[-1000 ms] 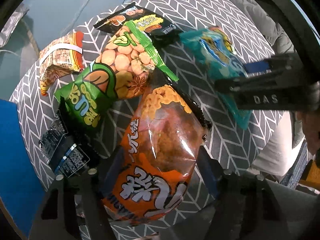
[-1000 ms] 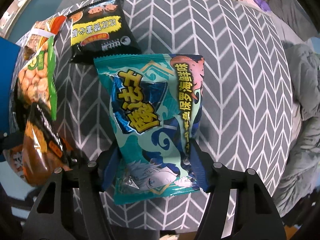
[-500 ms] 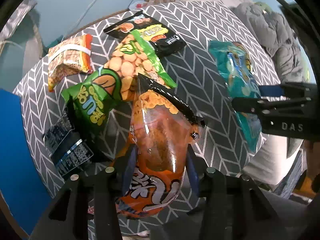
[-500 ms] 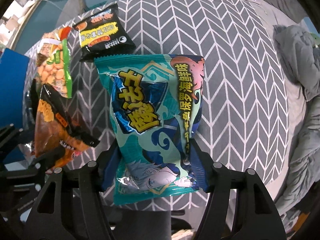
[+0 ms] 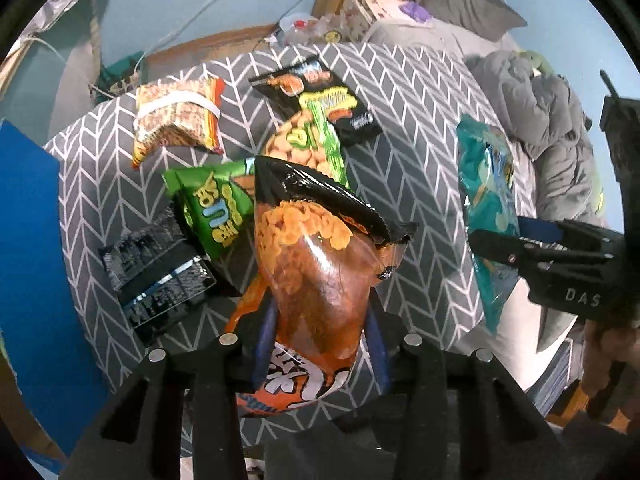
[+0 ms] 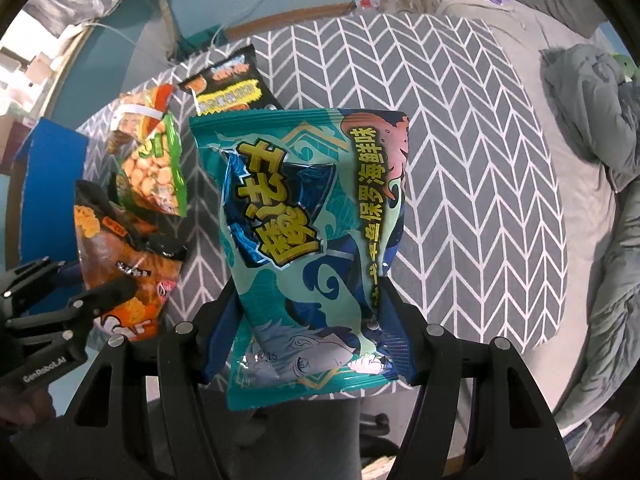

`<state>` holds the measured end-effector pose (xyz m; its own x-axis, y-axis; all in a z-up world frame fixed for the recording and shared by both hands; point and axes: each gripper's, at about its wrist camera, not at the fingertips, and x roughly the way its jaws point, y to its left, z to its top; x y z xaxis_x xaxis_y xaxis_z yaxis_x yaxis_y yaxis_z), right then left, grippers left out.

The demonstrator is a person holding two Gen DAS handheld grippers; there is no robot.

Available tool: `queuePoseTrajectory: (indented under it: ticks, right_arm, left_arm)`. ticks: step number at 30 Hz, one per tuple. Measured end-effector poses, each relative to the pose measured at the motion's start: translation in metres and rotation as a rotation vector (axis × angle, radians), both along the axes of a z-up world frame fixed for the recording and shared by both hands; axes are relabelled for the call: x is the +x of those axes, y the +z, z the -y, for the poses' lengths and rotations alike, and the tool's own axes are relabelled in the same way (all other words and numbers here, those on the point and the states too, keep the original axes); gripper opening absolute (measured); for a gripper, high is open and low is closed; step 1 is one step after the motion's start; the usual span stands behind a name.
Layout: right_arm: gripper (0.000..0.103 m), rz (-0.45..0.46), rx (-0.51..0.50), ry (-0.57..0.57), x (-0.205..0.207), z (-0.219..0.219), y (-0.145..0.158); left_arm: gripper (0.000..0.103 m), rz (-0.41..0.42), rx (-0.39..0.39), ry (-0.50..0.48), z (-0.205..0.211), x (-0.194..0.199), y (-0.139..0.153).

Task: Organize snacks
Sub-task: 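Lift both held bags and carry them over the cardboard box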

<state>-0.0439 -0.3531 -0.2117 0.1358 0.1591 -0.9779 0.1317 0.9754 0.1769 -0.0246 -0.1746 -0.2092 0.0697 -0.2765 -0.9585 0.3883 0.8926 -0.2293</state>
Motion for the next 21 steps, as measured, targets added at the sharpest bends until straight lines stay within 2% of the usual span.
queuePoseTrajectory:
  ticks: [5, 21]
  right_arm:
    - [0.065, 0.024, -0.002, 0.019, -0.006, -0.014, 0.03]
    - [0.065, 0.108, 0.014, 0.142, 0.011, -0.066, 0.069]
  left_arm:
    - [0.039, 0.011, -0.03, 0.032, -0.009, 0.001, 0.019]
    - [0.036, 0.074, -0.102, 0.158, -0.052, 0.008, 0.065]
